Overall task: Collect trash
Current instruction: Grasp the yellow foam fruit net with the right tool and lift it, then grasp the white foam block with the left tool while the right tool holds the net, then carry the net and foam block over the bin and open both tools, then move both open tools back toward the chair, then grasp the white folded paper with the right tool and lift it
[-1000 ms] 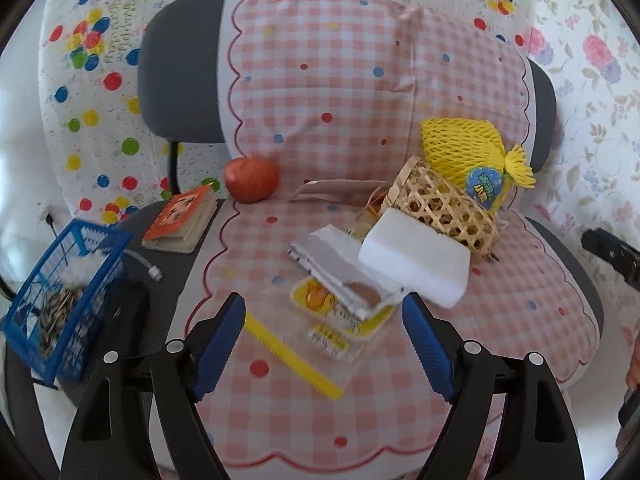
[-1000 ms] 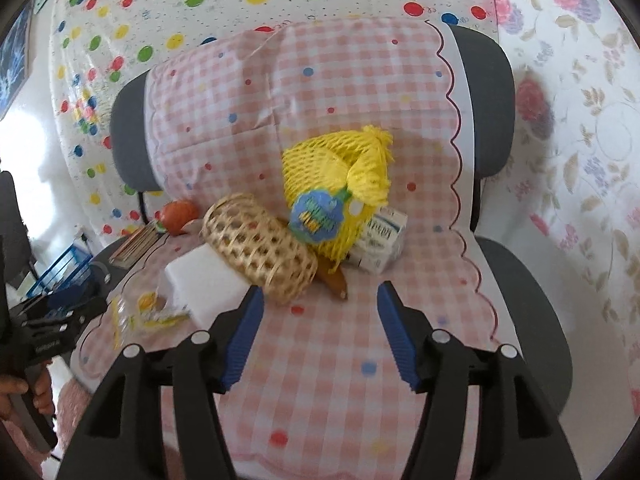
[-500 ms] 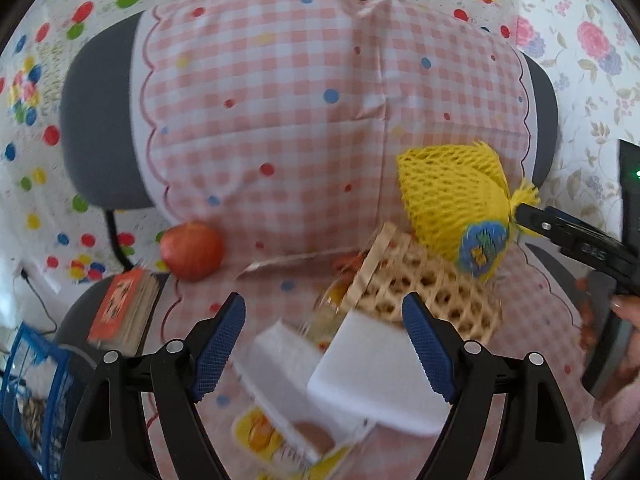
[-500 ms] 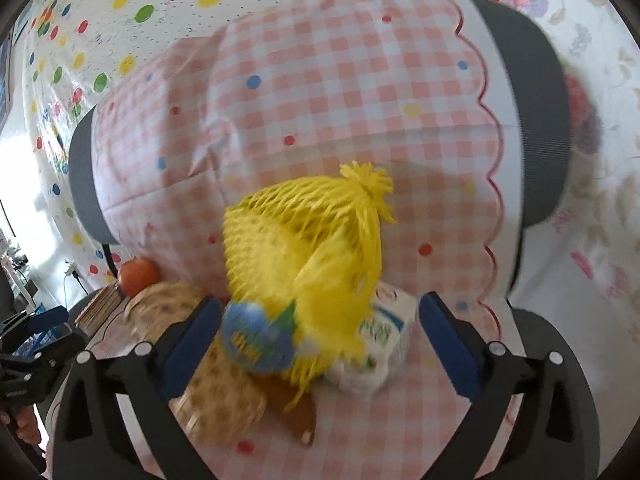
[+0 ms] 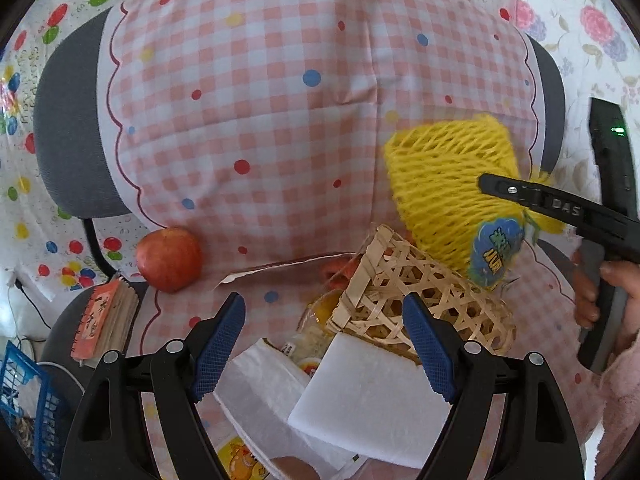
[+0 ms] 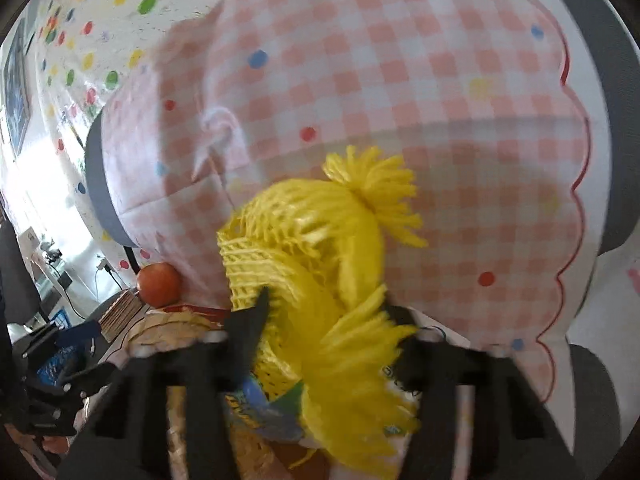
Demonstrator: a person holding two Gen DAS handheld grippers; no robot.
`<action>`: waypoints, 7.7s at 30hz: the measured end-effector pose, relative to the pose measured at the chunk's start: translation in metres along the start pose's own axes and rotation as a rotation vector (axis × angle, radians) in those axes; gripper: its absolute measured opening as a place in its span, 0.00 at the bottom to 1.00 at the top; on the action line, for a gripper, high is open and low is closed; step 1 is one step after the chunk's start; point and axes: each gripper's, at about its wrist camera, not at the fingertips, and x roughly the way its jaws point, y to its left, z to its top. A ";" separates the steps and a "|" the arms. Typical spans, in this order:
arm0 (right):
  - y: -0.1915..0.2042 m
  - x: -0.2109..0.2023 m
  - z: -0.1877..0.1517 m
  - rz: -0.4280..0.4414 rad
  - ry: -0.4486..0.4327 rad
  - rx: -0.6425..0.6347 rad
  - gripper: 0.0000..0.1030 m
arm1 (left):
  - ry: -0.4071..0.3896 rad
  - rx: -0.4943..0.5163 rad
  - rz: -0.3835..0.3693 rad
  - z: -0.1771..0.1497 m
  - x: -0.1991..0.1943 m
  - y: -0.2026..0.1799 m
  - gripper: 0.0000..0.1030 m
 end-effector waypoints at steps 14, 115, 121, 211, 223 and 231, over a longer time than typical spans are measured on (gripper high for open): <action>0.043 -0.139 -0.027 -0.298 -0.132 -0.084 0.19 | -0.007 0.021 0.000 -0.016 -0.027 0.013 0.79; -0.017 -0.370 -0.375 -0.841 0.048 0.479 0.41 | 0.128 0.467 -0.773 -0.249 -0.129 -0.307 0.30; -0.023 -0.362 -0.378 -0.827 0.075 0.497 0.54 | 0.129 0.428 -0.767 -0.243 -0.123 -0.297 0.40; 0.200 0.051 -0.131 -0.075 0.304 -0.230 0.60 | 0.015 -0.174 0.038 -0.122 -0.071 0.139 0.70; 0.203 0.016 -0.135 0.010 0.243 -0.172 0.07 | 0.026 -0.162 0.042 -0.129 -0.084 0.133 0.70; 0.202 -0.065 -0.097 0.012 0.025 -0.156 0.04 | 0.034 -0.122 0.009 -0.125 -0.085 0.120 0.70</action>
